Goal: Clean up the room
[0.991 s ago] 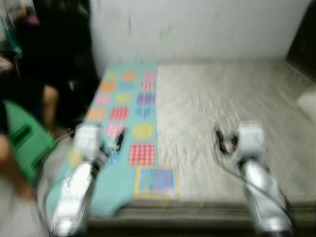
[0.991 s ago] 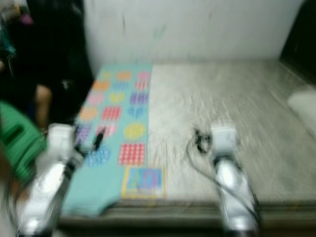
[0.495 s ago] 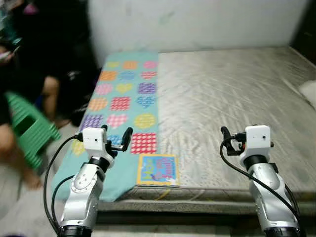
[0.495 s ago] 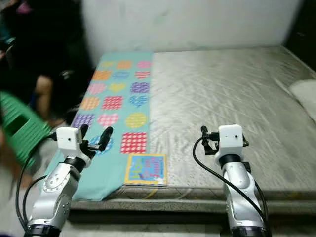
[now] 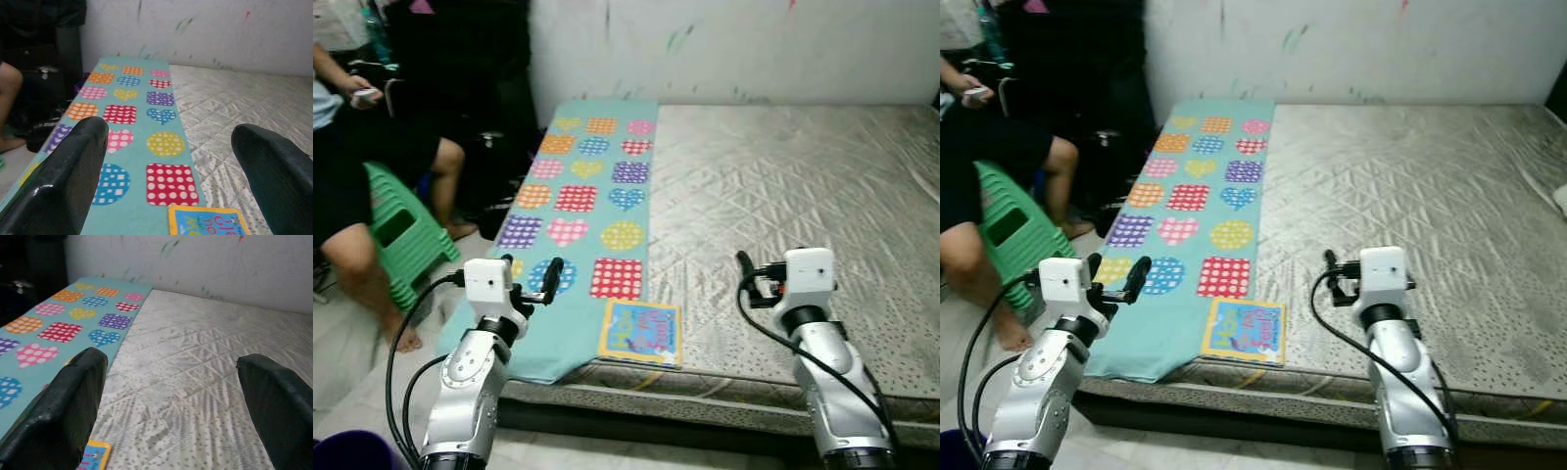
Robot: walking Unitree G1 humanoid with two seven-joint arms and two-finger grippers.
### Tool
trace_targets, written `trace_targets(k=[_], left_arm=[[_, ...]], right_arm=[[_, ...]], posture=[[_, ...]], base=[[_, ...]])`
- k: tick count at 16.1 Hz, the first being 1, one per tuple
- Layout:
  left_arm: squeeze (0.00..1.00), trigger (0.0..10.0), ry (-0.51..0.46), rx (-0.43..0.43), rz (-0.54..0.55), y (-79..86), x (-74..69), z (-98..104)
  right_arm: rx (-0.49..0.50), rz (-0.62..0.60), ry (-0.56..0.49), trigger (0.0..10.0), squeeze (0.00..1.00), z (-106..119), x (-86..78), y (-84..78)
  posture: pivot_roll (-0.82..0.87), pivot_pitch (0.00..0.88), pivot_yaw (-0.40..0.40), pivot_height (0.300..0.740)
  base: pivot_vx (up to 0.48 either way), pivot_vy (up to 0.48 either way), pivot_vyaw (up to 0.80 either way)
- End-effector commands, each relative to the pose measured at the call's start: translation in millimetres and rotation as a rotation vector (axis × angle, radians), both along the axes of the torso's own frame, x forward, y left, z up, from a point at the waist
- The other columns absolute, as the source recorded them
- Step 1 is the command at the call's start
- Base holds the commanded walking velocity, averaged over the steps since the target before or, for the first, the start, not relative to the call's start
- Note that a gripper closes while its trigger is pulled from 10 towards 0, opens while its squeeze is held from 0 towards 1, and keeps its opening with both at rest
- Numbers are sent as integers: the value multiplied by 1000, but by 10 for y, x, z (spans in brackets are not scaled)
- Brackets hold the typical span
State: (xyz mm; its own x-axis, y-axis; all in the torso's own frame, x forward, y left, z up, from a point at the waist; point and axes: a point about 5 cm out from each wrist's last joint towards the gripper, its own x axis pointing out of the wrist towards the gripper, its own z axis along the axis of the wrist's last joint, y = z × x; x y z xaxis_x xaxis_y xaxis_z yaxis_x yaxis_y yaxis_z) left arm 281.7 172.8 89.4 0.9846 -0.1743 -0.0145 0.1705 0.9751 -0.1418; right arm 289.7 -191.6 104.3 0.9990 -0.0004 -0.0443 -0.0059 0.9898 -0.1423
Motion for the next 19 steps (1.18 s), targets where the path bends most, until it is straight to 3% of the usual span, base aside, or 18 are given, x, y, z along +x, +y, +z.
trace_targets(k=[1, 5, 14, 19], left_arm=[[0, 10000, -3, 12, -16, 12, 10, 25], [0, 10000, -30, 0, -65, -26, -1, 59], [0, 10000, -23, 15, -64, -16, 6, 53], [0, 10000, 27, 32, -17, 11, 34, -13]], right_arm=[[8, 9, -18, 10000, 0, 54, 16, 23], [14, 7, -13, 10000, 0, 38, 9, 29], [5, -2, -16, 10000, 0, 31, 15, 5], [-8, -18, -7, 10000, 0, 6, 1, -39]], posture=[[-262, 0, 48, 740], [-258, 0, 52, 740], [-260, 0, 58, 740], [-262, 0, 55, 740]], base=[[0, 0, 0], [180, 0, 0], [340, 0, 0], [0, 0, 0]])
